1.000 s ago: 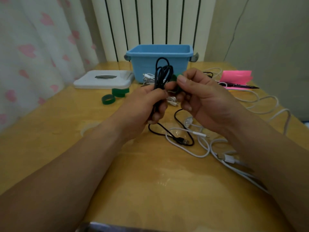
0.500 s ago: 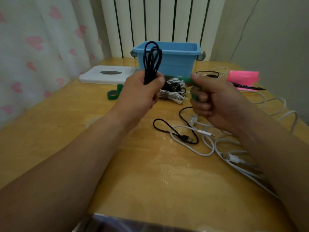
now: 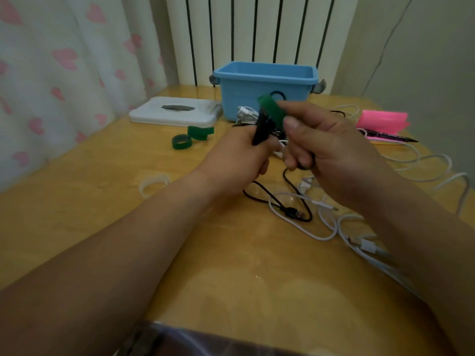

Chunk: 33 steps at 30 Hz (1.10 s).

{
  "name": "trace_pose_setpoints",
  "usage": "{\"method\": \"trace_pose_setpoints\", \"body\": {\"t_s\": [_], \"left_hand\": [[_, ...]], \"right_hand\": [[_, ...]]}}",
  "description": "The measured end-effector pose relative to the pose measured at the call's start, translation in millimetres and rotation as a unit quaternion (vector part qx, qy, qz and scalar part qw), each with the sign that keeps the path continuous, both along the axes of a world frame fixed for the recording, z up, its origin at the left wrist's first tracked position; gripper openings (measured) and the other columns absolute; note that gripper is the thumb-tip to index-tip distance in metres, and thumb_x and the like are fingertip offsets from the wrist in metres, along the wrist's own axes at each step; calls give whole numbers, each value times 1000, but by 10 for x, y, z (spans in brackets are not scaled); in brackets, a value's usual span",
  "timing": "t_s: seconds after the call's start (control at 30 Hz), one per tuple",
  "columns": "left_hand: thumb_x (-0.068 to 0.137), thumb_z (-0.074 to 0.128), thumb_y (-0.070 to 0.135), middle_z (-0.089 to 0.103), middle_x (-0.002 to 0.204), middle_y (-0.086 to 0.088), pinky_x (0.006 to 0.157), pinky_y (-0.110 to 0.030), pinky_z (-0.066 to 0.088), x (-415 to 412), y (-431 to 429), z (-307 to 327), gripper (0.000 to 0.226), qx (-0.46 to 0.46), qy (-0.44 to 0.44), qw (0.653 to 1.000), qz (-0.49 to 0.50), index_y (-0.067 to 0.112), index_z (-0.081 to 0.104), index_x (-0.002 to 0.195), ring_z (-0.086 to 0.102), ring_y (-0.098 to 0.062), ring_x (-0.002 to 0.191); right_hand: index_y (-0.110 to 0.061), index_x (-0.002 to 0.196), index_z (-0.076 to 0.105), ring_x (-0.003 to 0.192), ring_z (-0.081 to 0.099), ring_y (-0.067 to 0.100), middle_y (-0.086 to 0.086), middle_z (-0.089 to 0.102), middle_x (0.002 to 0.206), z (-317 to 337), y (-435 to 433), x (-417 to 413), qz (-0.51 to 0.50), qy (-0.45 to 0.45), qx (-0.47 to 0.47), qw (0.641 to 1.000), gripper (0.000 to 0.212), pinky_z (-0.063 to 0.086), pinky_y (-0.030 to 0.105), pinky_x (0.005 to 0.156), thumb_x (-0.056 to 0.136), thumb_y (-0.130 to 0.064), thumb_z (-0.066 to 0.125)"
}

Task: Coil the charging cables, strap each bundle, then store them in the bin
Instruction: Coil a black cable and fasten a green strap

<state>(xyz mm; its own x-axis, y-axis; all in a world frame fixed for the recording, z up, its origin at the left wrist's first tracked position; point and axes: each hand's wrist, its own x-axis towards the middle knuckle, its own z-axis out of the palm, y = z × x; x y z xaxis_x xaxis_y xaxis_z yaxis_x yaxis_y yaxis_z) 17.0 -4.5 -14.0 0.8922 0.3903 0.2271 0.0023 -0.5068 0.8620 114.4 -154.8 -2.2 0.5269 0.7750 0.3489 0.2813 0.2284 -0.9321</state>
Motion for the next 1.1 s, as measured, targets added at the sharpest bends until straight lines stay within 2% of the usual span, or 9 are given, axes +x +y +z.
{"method": "trace_pose_setpoints", "body": {"t_s": [0.1,0.17,0.23,0.3,0.4,0.5,0.77,0.93,1.1], "left_hand": [[104,58,11,60,56,18,51,-15,35,-15,-52,-3,36,109,10,994,-10,29,61,73,51,0,51],[103,60,8,58,54,25,49,-10,34,-35,-58,20,37,109,17,994,-15,31,58,74,53,5,52],[103,63,12,58,56,21,50,-11,36,-50,-47,45,23,83,16,996,-20,21,64,82,50,3,51],[102,63,16,54,64,10,55,-24,39,-67,-51,75,13,30,12,999,-40,12,64,90,46,-5,56],[109,45,26,44,68,-2,53,-30,32,-84,-87,104,26,-94,15,993,-72,14,54,87,36,-14,59],[114,31,35,46,66,-5,50,-28,30,-80,-110,117,35,-183,-16,982,-52,11,55,105,36,-15,57],[113,41,21,51,65,-4,46,-23,34,-4,-67,77,22,-221,-94,971,-9,6,54,105,43,-11,54],[115,38,23,51,64,-3,47,-25,34,-16,-14,71,31,-222,-109,968,-32,12,60,135,46,-12,55],[117,39,25,46,65,-5,48,-27,33,-21,6,54,39,-253,-118,955,-99,16,55,150,45,-13,55]], "right_hand": [[-11,111,72,52,48,15,-4,48,52,-84,80,-94,-39,-61,-64,995,17,43,36,63,109,-20,57],[-18,96,73,50,50,12,-3,56,51,-114,103,-111,-108,-92,-98,985,20,40,30,61,106,-30,62],[-21,88,71,45,49,6,0,61,52,-99,107,-111,-166,-105,-110,974,24,39,23,54,104,-36,63],[-21,85,69,45,51,5,1,63,53,-80,104,-116,-190,-104,-108,970,25,39,25,55,104,-37,63],[-20,82,67,45,51,5,2,65,54,-75,104,-118,-204,-111,-110,966,27,40,21,52,103,-36,64],[-19,82,66,45,53,4,2,66,56,-76,104,-126,-203,-114,-101,967,27,39,15,48,103,-34,65],[-20,90,70,54,58,3,-12,67,60,-98,110,-110,-167,-113,-69,977,18,44,15,56,104,-31,66],[-23,101,73,58,59,15,-2,64,64,-148,116,-51,-138,-66,-49,987,17,47,39,65,101,-39,70],[-17,110,72,57,49,16,34,58,87,-180,112,6,-3,-2,-8,1000,19,43,39,64,102,-33,66]]}}
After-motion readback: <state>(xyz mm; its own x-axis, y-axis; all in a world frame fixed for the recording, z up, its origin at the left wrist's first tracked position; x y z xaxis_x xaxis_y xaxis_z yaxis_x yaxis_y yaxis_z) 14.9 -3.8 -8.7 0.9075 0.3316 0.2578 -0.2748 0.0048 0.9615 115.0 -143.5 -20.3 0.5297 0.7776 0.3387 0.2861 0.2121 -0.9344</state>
